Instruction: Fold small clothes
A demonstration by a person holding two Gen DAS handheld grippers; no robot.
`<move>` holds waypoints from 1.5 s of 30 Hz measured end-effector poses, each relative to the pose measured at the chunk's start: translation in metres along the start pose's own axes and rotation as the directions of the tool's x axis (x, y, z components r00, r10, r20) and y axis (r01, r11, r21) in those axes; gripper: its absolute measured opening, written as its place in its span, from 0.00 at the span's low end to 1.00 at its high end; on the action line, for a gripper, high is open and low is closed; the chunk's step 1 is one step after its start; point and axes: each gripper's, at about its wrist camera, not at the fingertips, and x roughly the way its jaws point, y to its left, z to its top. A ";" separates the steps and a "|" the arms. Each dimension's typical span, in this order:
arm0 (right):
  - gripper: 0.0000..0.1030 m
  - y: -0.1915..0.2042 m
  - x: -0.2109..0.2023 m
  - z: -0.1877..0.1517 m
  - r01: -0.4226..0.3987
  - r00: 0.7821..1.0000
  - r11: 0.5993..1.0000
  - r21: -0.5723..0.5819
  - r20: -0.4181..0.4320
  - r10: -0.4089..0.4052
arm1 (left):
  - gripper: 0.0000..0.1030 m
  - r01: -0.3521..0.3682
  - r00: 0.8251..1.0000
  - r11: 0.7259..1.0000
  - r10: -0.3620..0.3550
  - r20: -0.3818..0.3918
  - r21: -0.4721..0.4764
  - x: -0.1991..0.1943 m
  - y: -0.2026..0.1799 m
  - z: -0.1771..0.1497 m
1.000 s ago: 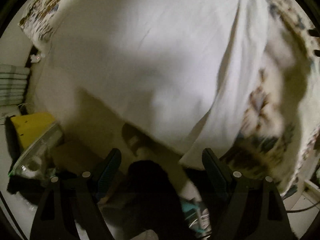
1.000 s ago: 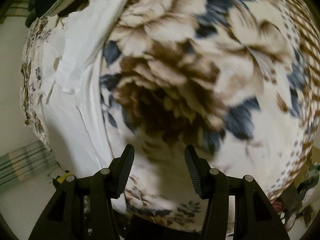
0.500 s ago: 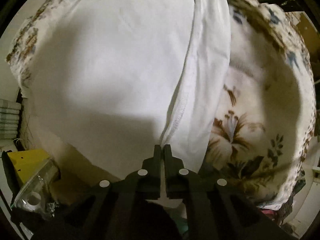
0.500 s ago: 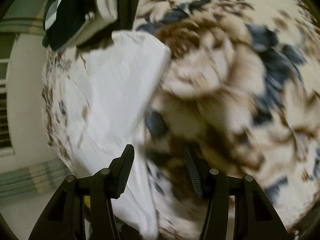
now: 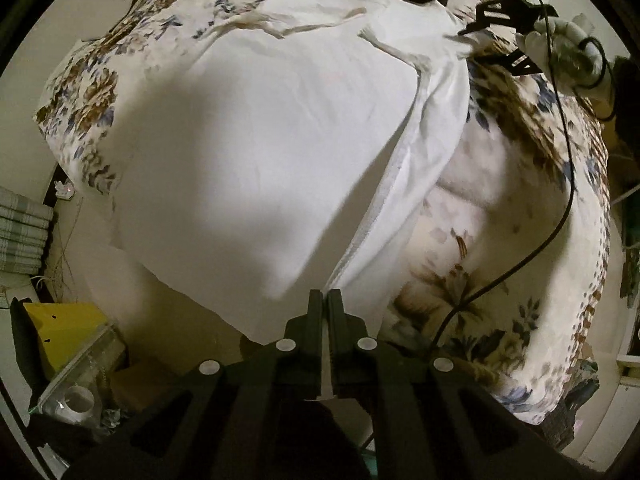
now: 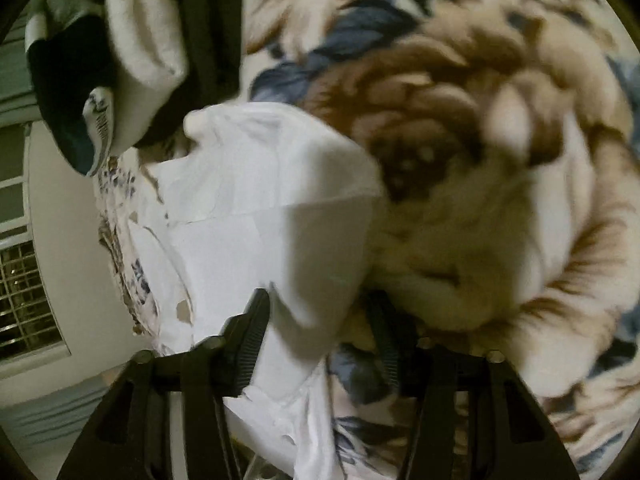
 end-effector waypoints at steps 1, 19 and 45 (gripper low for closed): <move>0.12 0.004 0.001 -0.001 0.012 1.000 1.000 -0.017 0.001 -0.012 | 0.01 0.003 1.000 1.000 -0.003 0.000 -0.005 -0.002 0.004 0.002; 0.04 0.276 0.021 -0.026 0.290 0.957 0.896 -0.335 0.100 -0.272 | 0.01 0.072 0.995 0.966 -0.055 0.078 -0.248 -0.020 0.177 0.054; 0.04 0.342 0.184 -0.013 0.571 0.820 0.768 -0.289 0.159 -0.550 | 0.39 0.334 0.937 0.896 -0.350 -0.003 -0.293 0.099 0.288 0.073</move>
